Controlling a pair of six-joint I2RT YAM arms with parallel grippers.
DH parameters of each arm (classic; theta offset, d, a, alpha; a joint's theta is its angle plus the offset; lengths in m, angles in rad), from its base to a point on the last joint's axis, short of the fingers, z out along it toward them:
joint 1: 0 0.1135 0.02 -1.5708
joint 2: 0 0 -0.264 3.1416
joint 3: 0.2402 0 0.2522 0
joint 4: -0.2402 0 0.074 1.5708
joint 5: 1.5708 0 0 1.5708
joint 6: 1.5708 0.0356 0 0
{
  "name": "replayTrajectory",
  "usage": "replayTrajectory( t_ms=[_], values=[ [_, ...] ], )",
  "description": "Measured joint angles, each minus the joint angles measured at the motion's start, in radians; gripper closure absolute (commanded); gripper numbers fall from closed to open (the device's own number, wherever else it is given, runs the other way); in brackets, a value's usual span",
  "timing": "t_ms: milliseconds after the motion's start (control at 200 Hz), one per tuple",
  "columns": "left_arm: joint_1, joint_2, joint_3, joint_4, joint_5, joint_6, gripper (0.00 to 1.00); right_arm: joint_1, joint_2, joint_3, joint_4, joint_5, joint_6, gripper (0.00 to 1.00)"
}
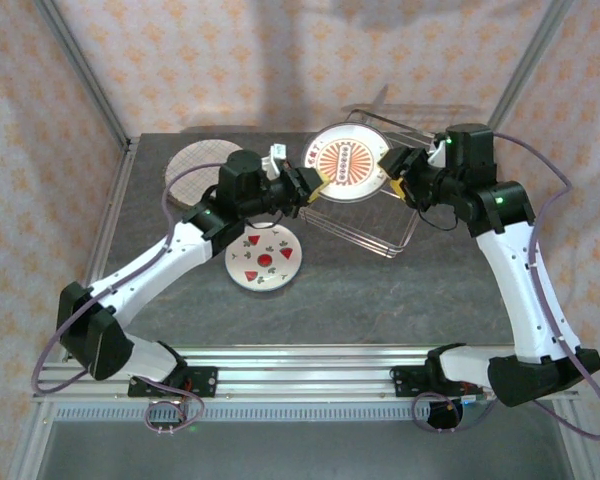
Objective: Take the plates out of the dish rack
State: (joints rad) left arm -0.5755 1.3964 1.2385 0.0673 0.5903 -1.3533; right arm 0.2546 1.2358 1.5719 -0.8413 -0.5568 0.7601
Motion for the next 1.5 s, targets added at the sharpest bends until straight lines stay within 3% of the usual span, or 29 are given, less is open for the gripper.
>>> replayTrajectory(
  t_ms=[275,510,886,1231,1496],
  values=[
    [0.084,-0.177,-0.120,-0.040,0.007,0.019,1.00,0.109,-0.050,-0.007,0.043,0.071,-0.189,0.44],
    [0.208,-0.304,-0.238,-0.126,0.002,0.045,1.00,0.243,-0.257,-0.226,0.285,0.120,-0.434,0.39],
    [0.244,-0.517,-0.465,-0.274,-0.024,0.107,1.00,0.323,-0.323,-0.390,0.424,0.120,-0.754,0.30],
    [0.244,-0.610,-0.679,-0.301,-0.104,0.125,1.00,0.352,-0.320,-0.412,0.425,0.114,-0.850,0.28],
    [0.244,-0.602,-0.825,-0.229,-0.154,0.121,1.00,0.352,-0.319,-0.442,0.420,0.103,-0.882,0.28]
  ],
)
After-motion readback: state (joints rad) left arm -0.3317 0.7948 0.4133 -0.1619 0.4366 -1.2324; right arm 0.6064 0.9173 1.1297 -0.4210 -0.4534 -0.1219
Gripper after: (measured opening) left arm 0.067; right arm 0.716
